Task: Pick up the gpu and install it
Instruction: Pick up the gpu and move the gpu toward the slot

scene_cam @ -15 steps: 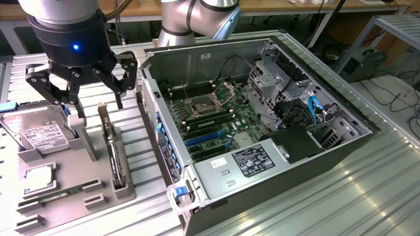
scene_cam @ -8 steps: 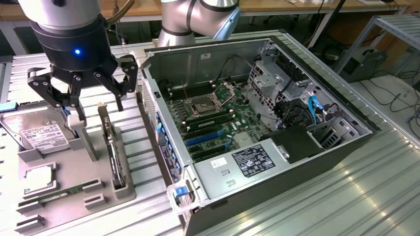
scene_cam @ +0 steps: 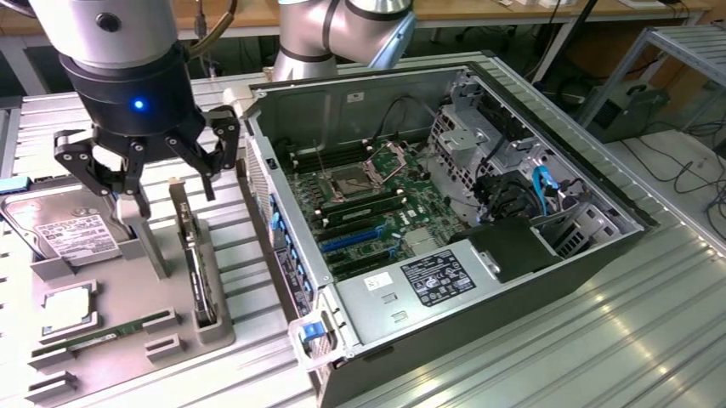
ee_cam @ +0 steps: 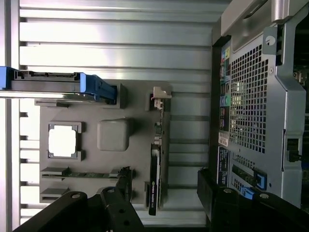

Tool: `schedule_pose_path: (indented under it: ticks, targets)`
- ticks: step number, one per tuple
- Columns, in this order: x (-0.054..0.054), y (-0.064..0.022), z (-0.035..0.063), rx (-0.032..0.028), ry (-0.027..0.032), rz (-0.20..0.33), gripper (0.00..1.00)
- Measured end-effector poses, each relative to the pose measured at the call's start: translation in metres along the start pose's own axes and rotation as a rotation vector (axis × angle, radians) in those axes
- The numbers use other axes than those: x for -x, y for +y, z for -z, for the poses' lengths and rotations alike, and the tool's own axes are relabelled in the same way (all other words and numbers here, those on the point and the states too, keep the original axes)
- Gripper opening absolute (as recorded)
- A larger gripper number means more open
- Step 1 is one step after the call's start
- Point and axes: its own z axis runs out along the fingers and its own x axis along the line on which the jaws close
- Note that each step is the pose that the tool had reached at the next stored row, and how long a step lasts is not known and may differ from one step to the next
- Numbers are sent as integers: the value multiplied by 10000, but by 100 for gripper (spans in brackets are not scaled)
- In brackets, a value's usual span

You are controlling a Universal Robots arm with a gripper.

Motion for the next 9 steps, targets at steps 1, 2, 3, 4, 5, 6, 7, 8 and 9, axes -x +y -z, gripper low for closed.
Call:
schedule_pose_path:
  ticks: [1, 2, 3, 4, 5, 6, 7, 8, 9]
  targets:
    - [-1, -4, -10, 0, 1, 2, 66]
    - [-1, -9, -21, 0, 1, 5, 66]
    - [-1, -13, -31, -1, 2, 7, 66]
    - [-1, -19, -40, -1, 2, 10, 66]
    - [-2, -25, -48, -2, 4, 14, 66]
    - [-2, -31, -57, -1, 4, 18, 66]
    - [-2, -37, -67, 0, 3, 22, 66]
    - [-3, -45, -77, -1, 4, 28, 66]
    - [-4, -52, -85, -1, 5, 31, 66]
